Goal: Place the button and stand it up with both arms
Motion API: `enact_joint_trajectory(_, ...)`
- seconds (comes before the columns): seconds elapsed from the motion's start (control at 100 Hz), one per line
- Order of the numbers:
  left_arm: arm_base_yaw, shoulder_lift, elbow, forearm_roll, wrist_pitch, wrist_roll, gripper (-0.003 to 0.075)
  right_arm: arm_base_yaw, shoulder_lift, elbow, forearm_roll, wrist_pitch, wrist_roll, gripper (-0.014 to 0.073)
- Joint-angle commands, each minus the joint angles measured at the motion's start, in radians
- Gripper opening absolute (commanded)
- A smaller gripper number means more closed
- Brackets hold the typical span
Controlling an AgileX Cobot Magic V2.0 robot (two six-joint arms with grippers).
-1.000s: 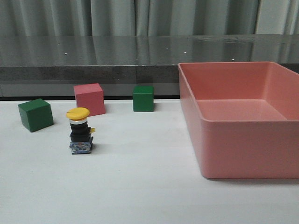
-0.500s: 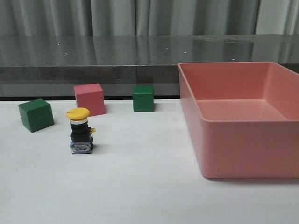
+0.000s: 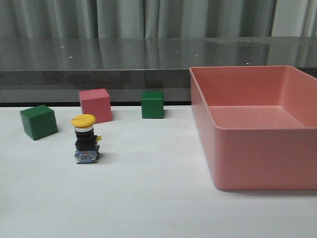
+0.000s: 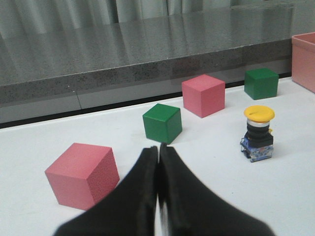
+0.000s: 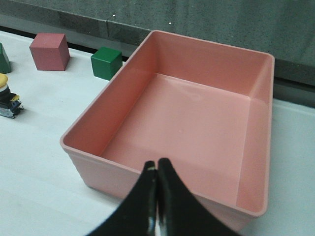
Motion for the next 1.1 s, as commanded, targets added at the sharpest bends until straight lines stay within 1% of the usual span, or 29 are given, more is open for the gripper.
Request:
enact_joint_trajectory(0.0,0.020,-0.038,0.021,-0.006,-0.117,-0.016,-0.0020,-0.007,0.003,-0.025,0.022,-0.067,0.001,-0.0076)
enact_joint_trajectory(0.08,0.037,-0.031,0.045,-0.020,-0.130,-0.018,-0.0020,-0.007,0.003,-0.025,0.022,-0.066,0.001,-0.0076)
enact_joint_trajectory(0.18,0.049,-0.033,0.045,-0.020,-0.117,-0.018,-0.0020,-0.007,0.003,-0.025,0.022,-0.065,0.001,-0.0076)
enact_joint_trajectory(1.09,0.049,-0.033,0.045,-0.020,-0.123,-0.018,-0.0020,-0.007,0.002,-0.024,0.017,-0.066,0.001,-0.0076)
